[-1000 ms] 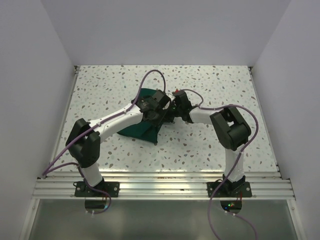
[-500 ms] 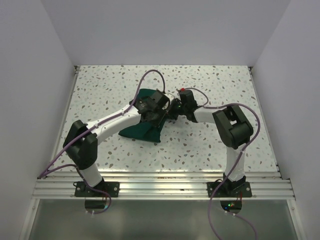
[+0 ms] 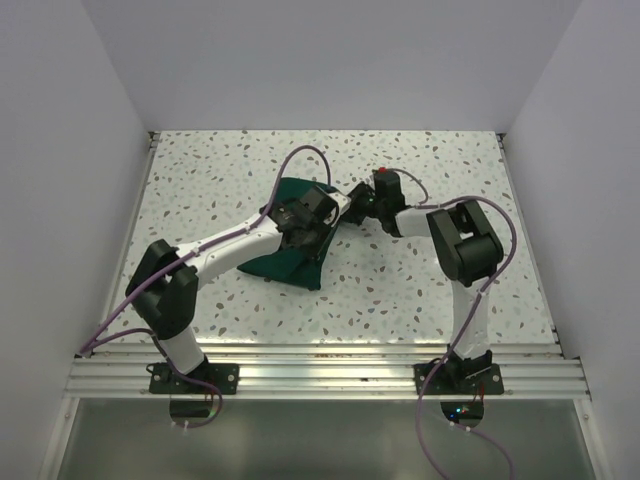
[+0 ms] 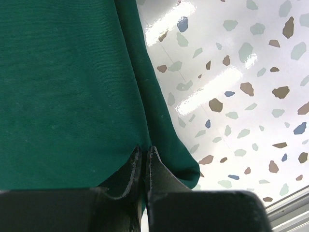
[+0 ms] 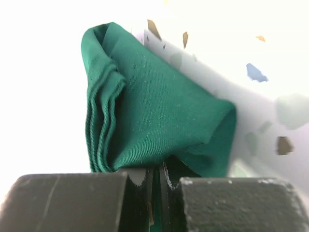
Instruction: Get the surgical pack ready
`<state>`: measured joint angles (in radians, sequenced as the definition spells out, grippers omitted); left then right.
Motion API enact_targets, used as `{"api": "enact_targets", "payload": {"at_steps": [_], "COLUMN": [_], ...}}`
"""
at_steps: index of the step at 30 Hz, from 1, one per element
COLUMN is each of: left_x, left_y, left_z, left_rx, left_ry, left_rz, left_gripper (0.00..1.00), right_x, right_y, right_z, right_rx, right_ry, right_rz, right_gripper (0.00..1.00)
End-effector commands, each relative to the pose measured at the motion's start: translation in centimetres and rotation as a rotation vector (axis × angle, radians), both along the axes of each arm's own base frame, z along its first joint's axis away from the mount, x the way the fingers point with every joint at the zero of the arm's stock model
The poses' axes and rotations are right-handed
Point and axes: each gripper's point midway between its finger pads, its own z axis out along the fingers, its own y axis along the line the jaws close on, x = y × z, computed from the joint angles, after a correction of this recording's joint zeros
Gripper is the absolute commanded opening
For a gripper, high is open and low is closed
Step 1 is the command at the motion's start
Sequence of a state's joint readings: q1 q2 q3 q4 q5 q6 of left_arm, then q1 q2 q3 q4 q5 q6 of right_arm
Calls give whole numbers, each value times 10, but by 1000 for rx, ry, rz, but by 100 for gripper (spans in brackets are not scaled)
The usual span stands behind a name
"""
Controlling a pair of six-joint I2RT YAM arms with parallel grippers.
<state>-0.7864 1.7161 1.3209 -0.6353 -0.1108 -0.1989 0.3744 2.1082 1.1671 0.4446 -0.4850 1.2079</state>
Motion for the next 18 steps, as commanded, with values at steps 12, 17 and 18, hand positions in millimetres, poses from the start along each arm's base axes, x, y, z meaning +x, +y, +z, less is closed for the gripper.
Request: {"api": "enact_targets", "payload": {"at_steps": [12, 17, 18], "left_x": [-13, -1, 2], "left_y": [-27, -7, -2], "left_z": [29, 61, 65], "left_rx": [-174, -319, -341], "left_ry": [35, 38, 36], "left_rz": [-89, -30, -14], "left_gripper": [47, 46, 45], "right_x": [-65, -75, -76], "right_y": [-59, -80, -78], "right_z": [17, 40, 44], "right_rx": [-282, -298, -282], "right_ry": [92, 24, 11], "right_rz": [171, 209, 227], "right_gripper": [11, 12, 13]}}
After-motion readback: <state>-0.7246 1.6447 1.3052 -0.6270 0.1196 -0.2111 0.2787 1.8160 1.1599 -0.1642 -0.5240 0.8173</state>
